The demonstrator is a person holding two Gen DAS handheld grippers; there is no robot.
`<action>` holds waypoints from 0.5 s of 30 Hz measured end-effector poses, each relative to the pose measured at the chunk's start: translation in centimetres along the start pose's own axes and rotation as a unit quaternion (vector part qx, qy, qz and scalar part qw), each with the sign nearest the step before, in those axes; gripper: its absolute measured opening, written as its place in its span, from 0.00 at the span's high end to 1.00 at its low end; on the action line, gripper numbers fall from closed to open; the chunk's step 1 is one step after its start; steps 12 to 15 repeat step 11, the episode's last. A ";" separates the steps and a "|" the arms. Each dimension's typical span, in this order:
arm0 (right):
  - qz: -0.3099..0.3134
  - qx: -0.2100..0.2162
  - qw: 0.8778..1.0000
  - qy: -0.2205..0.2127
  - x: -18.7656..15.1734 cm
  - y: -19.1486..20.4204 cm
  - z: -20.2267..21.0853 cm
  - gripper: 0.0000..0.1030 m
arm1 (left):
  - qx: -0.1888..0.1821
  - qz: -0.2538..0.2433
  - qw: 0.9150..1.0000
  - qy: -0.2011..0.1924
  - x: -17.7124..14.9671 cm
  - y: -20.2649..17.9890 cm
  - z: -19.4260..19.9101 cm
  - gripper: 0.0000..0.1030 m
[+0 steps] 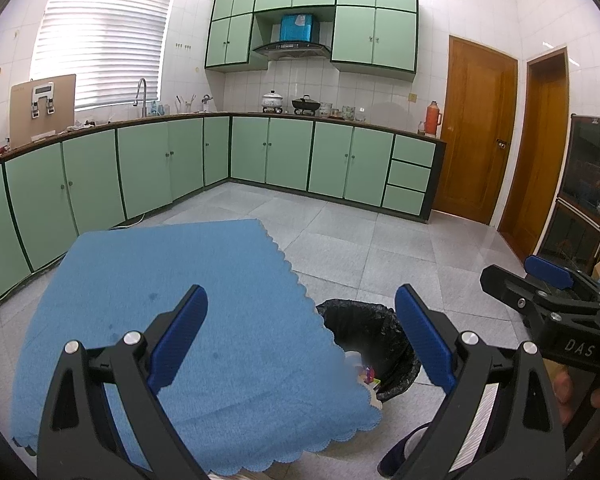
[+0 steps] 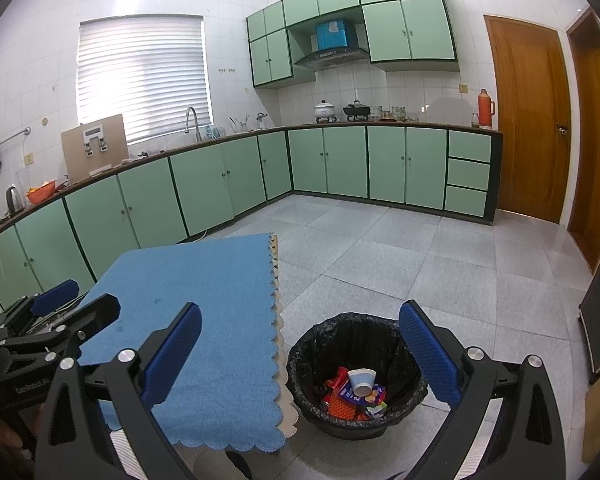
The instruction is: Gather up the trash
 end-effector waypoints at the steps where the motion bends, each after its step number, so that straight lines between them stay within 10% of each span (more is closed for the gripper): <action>1: -0.001 0.000 1.000 0.000 0.0 -0.1 -0.1 0.06 | 0.000 0.000 1.000 0.000 0.1 -0.1 -0.1 0.11; 15: -0.003 0.000 1.000 0.003 -0.1 0.1 -0.1 0.06 | 0.001 0.002 1.000 0.002 0.3 -0.5 -0.2 0.11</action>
Point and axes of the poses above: each gripper's, at about its wrist camera, not at the fingertips, and z roughly against the way its jaws point, y to its left, x to its top, the point moved 2 cm from there along -z, roughly the way its jaws point, and after that the axes turned 4 degrees about -y, right-handed, at the moved point
